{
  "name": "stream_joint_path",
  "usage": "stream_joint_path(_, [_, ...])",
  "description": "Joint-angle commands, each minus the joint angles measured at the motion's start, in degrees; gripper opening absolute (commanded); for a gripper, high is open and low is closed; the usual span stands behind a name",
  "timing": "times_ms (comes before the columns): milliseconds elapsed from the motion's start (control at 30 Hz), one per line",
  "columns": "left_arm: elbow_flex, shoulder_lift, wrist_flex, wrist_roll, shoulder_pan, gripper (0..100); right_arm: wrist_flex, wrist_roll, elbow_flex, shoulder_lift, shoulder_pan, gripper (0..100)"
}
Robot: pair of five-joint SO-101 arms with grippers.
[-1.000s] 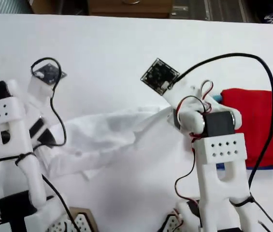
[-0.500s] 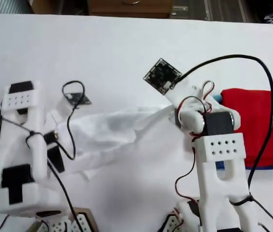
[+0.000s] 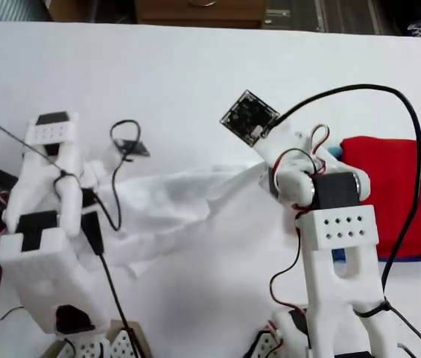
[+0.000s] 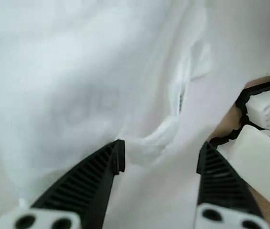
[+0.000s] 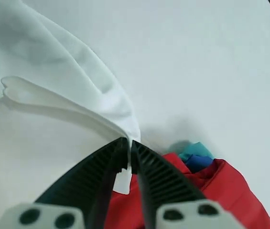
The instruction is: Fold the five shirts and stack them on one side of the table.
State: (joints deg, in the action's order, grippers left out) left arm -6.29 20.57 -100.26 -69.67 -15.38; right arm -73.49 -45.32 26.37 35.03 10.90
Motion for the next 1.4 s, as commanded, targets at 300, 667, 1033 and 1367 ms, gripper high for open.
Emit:
stream_joint_path(300, [1.19, 0.26, 3.69, 2.55, 3.87, 27, 2.51, -0.53, -0.62, 1.63, -0.48, 2.1])
stream_joint_path(667, [-8.31, -0.18, 13.36, 2.64, 6.59, 25, 2.33, -3.78, -1.32, 1.63, -0.48, 2.1])
stream_joint_path(1033, [-9.80, -3.69, 7.12, -0.70, 4.13, 21, 2.33, -3.78, -1.32, 1.63, -0.66, 2.1])
stream_joint_path(1367, [-9.54, -6.59, 2.73, -5.89, -1.14, 21, 2.42, -3.69, -1.32, 1.63, -0.48, 2.1])
